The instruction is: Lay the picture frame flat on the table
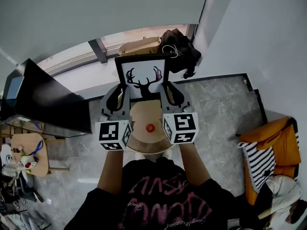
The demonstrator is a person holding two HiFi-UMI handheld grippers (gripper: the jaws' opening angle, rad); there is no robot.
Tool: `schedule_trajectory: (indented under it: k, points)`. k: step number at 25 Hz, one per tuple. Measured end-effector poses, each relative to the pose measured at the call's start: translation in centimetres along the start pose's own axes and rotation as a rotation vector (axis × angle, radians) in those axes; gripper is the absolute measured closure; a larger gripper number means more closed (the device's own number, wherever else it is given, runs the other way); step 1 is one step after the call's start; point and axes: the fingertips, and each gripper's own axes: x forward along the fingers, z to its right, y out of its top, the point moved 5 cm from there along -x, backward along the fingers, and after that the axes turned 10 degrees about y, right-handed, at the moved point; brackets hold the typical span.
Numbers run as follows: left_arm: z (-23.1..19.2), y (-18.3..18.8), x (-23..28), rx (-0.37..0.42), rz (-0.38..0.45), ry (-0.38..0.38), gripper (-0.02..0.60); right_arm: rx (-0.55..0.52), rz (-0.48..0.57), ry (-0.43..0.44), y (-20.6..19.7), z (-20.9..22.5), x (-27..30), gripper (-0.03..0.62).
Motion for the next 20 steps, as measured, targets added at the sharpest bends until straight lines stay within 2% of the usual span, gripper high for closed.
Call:
schedule_trajectory:
  k: [20]
  points:
    - [-0.3,-5.3,-0.4,-0.021,-0.134,0.006,0.509,0.059,-0.123,0.023,-5.3,-0.2,0.6,0.513]
